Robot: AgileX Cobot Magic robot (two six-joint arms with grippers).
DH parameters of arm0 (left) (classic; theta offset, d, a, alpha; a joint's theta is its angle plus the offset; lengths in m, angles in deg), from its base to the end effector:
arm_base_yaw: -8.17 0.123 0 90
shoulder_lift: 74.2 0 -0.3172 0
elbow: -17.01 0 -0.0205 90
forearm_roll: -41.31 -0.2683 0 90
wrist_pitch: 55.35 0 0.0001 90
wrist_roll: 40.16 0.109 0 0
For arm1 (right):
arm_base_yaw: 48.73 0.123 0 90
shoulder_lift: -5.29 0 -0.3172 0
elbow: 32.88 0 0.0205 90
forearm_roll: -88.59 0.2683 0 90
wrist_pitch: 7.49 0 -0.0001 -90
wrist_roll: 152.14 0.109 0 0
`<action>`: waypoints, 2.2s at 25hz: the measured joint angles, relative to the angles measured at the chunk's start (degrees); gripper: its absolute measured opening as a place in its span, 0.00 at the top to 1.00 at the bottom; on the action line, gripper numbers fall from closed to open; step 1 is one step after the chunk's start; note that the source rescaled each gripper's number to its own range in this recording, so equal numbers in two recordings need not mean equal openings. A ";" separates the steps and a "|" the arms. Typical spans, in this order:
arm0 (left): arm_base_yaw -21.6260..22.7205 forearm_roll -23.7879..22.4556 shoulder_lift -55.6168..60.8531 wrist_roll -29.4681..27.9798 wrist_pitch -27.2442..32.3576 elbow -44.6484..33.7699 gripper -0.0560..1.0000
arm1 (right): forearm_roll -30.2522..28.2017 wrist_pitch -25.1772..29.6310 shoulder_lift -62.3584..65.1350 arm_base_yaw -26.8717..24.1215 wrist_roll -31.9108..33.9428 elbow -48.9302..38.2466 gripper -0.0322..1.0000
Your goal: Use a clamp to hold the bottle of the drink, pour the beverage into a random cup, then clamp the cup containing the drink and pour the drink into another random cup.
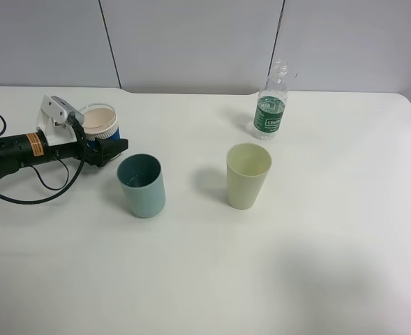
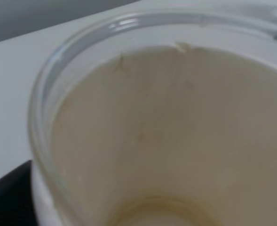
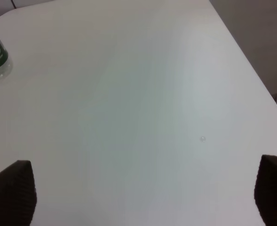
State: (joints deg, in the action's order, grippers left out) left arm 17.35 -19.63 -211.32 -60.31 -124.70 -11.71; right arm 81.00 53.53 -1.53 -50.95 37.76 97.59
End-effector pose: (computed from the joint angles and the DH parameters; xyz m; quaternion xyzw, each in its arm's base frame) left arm 0.3848 -0.0281 0.0585 0.2720 0.7358 -0.2887 0.5489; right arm -0.0072 -0.0123 0.2769 0.0927 0.8474 -0.0313 0.5219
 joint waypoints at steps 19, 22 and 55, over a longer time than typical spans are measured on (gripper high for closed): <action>0.00 1.81 9.46 -10.13 0.15 -2.56 0.01 | 0.00 0.00 0.00 0.00 0.00 0.00 0.15; 0.00 2.88 11.49 -9.28 0.20 -5.29 0.01 | 0.00 0.00 0.00 0.00 0.00 0.00 0.15; -13.56 49.19 67.75 -0.66 0.20 -35.08 0.01 | 0.00 0.00 0.00 0.00 0.00 0.00 0.15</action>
State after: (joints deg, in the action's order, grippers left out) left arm 3.79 29.56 -143.57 -60.97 -124.50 -46.79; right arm 81.00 53.53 -1.53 -50.95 37.76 97.59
